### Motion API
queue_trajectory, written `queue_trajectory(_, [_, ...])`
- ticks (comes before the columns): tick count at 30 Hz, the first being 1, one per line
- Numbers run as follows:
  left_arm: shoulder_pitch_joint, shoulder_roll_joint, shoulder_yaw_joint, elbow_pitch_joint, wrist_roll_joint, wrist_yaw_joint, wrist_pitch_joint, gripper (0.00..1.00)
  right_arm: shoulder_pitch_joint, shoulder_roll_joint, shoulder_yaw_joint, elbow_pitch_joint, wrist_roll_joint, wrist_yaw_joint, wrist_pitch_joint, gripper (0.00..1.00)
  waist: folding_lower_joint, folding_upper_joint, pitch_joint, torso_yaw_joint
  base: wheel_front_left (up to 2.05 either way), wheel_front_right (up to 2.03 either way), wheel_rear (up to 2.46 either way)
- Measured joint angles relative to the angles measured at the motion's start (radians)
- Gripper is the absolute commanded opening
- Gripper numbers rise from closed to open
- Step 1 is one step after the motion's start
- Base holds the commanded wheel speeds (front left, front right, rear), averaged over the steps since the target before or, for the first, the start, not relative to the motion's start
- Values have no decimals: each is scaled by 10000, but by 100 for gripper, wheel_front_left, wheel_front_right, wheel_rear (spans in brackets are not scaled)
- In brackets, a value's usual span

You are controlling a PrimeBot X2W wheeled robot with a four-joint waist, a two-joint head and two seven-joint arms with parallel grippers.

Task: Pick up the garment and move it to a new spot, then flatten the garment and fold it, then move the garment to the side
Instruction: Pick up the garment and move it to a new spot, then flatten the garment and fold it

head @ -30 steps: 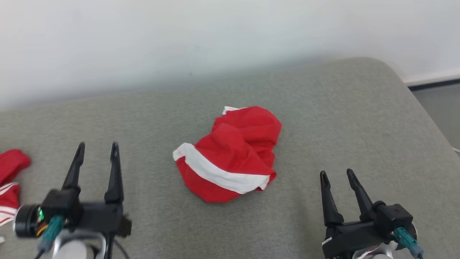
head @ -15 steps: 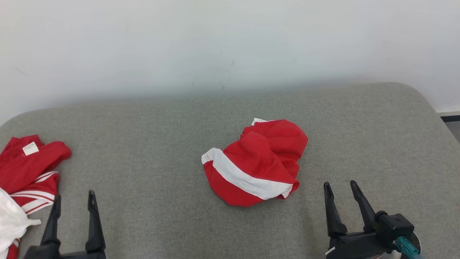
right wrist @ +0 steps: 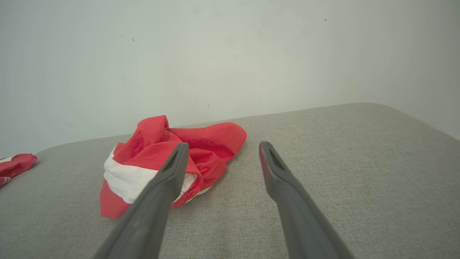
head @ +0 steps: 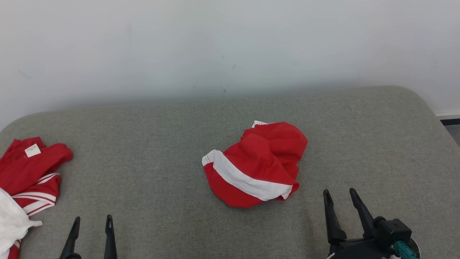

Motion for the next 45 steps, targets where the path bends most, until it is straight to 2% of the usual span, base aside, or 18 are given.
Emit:
queue_trajectory(33, [-13,-334,165,178,280,-107,0,100,1,0,102,476,-13,0,0,100,0,0,-39,-129,0,0,0])
queue_trajectory(45, [-13,-405,372,151,309,-4,0,100,2,0,205,500,-15,0,0,100,0,0,-67,-109,0,0,0])
